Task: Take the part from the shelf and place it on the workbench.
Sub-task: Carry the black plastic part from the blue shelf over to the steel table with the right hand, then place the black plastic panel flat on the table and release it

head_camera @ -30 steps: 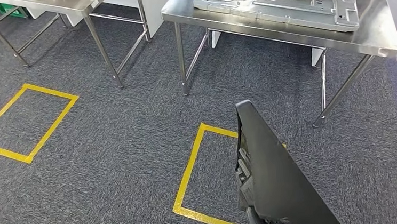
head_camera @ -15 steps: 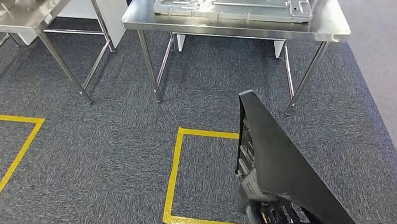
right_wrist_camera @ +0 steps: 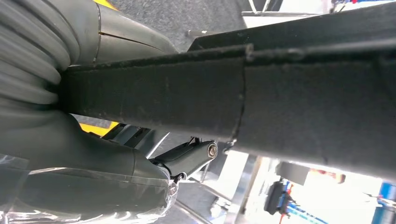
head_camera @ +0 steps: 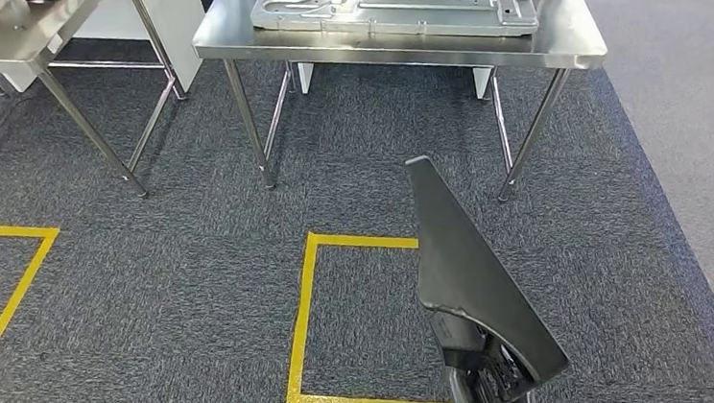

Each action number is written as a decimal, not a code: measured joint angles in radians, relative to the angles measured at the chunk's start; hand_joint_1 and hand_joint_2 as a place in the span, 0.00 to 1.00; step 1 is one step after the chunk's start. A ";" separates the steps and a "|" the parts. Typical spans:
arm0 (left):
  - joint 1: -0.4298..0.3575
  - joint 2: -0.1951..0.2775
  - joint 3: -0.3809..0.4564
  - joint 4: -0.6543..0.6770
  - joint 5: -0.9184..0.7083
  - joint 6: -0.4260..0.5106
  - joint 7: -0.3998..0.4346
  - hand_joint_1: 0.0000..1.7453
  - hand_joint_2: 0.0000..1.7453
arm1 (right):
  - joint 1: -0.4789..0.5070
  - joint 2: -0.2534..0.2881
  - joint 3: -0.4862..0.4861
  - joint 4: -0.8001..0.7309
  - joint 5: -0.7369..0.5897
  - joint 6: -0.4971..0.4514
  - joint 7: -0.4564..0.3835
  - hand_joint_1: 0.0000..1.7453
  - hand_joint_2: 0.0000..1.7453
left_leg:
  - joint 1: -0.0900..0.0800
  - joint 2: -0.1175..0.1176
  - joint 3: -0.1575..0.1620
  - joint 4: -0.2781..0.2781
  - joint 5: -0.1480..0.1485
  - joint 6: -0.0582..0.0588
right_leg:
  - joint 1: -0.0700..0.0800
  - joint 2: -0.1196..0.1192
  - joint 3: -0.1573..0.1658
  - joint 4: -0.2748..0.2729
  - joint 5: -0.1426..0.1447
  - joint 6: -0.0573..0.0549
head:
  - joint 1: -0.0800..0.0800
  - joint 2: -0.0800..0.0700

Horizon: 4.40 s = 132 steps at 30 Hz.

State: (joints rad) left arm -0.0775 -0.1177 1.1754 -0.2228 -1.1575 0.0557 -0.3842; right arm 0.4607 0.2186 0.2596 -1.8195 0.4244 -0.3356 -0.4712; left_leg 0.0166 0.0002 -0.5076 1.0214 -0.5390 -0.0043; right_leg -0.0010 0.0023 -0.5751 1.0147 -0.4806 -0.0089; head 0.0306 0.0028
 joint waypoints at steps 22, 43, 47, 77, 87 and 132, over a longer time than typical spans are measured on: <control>0.006 0.010 0.001 0.000 -0.016 -0.002 0.009 0.00 1.00 | -0.013 -0.012 0.005 0.041 0.048 -0.084 0.077 1.00 1.00 | 0.000 -0.006 -0.021 0.017 0.014 0.037 | -0.011 0.002 -0.084 0.268 -0.165 0.045 | -0.003 0.000; 0.006 0.016 0.000 0.000 -0.050 -0.019 0.019 0.00 1.00 | -0.089 -0.019 0.015 0.028 0.265 -0.283 0.237 1.00 1.00 | -0.003 0.001 -0.082 0.037 0.058 -0.005 | 0.001 0.009 0.112 -0.008 -0.078 -0.005 | -0.022 0.000; 0.003 0.017 -0.007 0.000 -0.076 -0.028 0.020 0.00 1.00 | -0.155 -0.024 -0.022 -0.009 0.596 -0.349 0.311 1.00 1.00 | -0.003 0.000 -0.057 0.021 0.058 0.021 | 0.000 0.009 0.108 0.043 -0.078 0.022 | -0.018 0.000; -0.029 0.025 -0.074 0.000 -0.133 -0.049 0.047 0.00 1.00 | -0.698 -0.466 0.388 0.282 1.148 -0.209 0.976 1.00 1.00 | -0.018 -0.010 -0.106 0.026 0.098 0.031 | 0.000 0.008 0.089 0.028 -0.075 0.015 | -0.013 0.000; -0.031 0.025 -0.088 0.000 -0.134 -0.051 0.050 0.00 1.00 | -0.696 -0.417 0.303 0.366 1.147 -0.206 0.704 1.00 1.00 | 0.011 -0.020 0.041 -0.014 0.005 0.017 | -0.033 -0.004 -0.141 0.145 -0.046 0.065 | -0.004 0.000; -0.028 0.033 -0.101 0.001 -0.133 -0.053 0.048 0.00 1.00 | -0.713 -0.346 0.088 0.382 1.147 -0.197 0.631 1.00 1.00 | -0.011 -0.008 -0.181 0.215 -0.057 -0.007 | -0.007 0.001 0.032 0.003 -0.011 -0.018 | -0.011 0.000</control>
State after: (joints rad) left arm -0.1054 -0.0849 1.0748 -0.2220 -1.2902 0.0032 -0.3358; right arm -0.2525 -0.1269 0.3476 -1.4380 1.5711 -0.5326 0.1599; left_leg 0.0061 -0.0076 -0.6888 1.2364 -0.5962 -0.0115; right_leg -0.0083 0.0030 -0.5431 1.0172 -0.4918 -0.0271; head 0.0199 0.0028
